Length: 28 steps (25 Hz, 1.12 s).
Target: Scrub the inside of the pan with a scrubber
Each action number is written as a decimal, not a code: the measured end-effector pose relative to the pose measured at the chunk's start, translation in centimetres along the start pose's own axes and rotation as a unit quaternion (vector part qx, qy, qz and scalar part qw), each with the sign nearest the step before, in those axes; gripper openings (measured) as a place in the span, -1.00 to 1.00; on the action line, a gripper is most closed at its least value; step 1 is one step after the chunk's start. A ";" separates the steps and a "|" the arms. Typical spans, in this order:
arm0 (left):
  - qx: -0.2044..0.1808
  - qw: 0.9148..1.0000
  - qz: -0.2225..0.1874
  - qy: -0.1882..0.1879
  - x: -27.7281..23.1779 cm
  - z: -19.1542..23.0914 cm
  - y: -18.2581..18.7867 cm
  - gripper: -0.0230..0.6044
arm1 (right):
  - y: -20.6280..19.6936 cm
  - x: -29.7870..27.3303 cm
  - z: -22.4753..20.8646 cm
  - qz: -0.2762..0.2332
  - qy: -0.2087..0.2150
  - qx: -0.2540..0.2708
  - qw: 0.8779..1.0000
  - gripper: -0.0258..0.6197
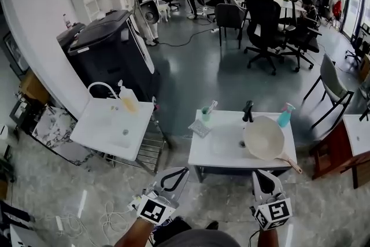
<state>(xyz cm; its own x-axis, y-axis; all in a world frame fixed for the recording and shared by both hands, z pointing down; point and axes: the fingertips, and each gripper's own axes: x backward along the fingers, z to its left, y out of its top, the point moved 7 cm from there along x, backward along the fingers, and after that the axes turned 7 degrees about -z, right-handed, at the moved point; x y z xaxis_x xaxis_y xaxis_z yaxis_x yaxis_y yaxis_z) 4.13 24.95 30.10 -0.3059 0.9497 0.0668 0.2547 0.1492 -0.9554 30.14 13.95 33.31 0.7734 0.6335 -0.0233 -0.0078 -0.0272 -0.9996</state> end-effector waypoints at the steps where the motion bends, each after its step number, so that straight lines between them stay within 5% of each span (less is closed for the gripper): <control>1: 0.000 1.000 0.003 0.002 -0.1 -0.1 -0.1 -0.92 | -0.3 -0.1 -0.2 0.002 0.003 -0.002 1.000 -0.92; 9: 0.009 1.000 0.015 -0.001 -3.3 2.2 -2.6 -0.92 | -1.7 -2.4 -1.9 0.022 -0.005 -0.005 1.000 -0.92; 28: 0.039 0.996 -0.029 -0.076 -14.9 14.5 -7.9 -0.92 | -0.4 -16.1 -3.7 0.057 -0.059 0.015 0.997 -0.92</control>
<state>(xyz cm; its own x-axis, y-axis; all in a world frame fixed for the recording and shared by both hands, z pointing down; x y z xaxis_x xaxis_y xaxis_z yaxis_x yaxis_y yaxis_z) -6.59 5.64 32.46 -0.4548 0.8866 0.0840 0.1624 0.1754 -0.9710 20.03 0.91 34.17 0.6862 0.7146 -0.1362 -0.1118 -0.0814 -0.9904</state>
